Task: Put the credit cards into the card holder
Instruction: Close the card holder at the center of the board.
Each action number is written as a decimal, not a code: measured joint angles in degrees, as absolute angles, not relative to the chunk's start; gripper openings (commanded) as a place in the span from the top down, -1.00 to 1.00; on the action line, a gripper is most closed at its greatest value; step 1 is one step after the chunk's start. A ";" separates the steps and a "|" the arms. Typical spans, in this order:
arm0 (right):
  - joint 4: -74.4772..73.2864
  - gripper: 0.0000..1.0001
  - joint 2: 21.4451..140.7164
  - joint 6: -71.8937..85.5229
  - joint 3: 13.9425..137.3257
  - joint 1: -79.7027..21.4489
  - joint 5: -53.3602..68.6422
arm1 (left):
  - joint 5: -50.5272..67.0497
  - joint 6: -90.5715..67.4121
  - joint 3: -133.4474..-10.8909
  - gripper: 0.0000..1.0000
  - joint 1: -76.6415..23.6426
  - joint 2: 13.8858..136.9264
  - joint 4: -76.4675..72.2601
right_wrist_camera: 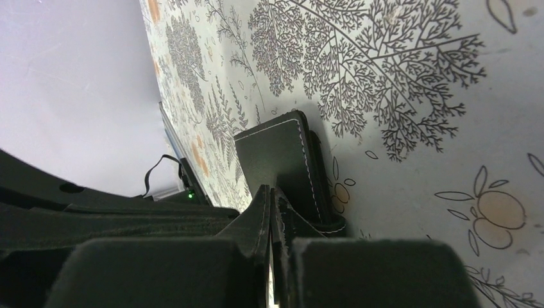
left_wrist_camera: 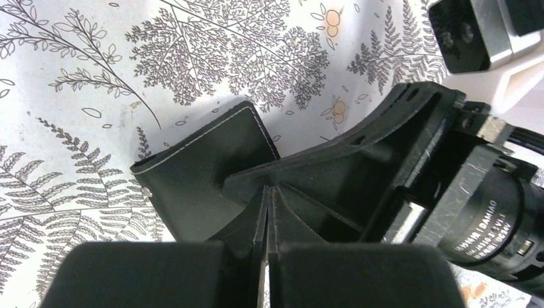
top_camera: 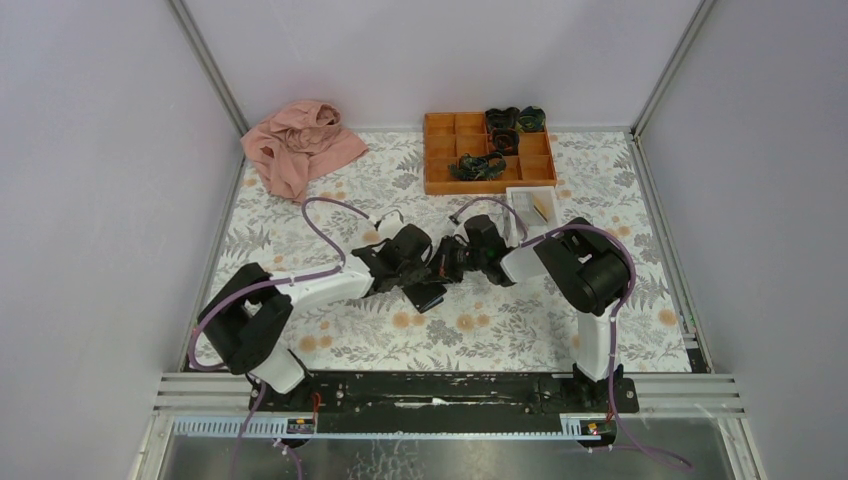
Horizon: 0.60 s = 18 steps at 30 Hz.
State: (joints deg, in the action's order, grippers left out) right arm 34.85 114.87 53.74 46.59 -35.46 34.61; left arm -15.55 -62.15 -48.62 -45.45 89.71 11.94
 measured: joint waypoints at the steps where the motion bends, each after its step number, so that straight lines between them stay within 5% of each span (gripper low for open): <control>1: 34.54 1.00 114.83 53.43 46.74 -35.46 34.65 | -15.64 -62.13 -48.99 0.94 -45.54 89.71 12.49; 4: 33.21 0.98 114.34 52.31 47.37 -35.46 34.85 | -16.16 -62.15 -49.78 0.83 -45.98 88.44 14.15; 13: 25.10 0.25 112.51 45.69 51.57 -35.48 35.64 | -20.86 -63.40 -49.32 0.56 -46.19 77.80 16.82; 18: 18.24 0.10 111.02 40.95 54.85 -35.44 35.29 | -22.59 -64.77 -47.33 0.51 -46.19 74.22 17.93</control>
State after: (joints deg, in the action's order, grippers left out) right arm 18.24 111.02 40.95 54.85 -35.44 35.29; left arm -22.59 -64.77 -47.33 -46.19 74.22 17.93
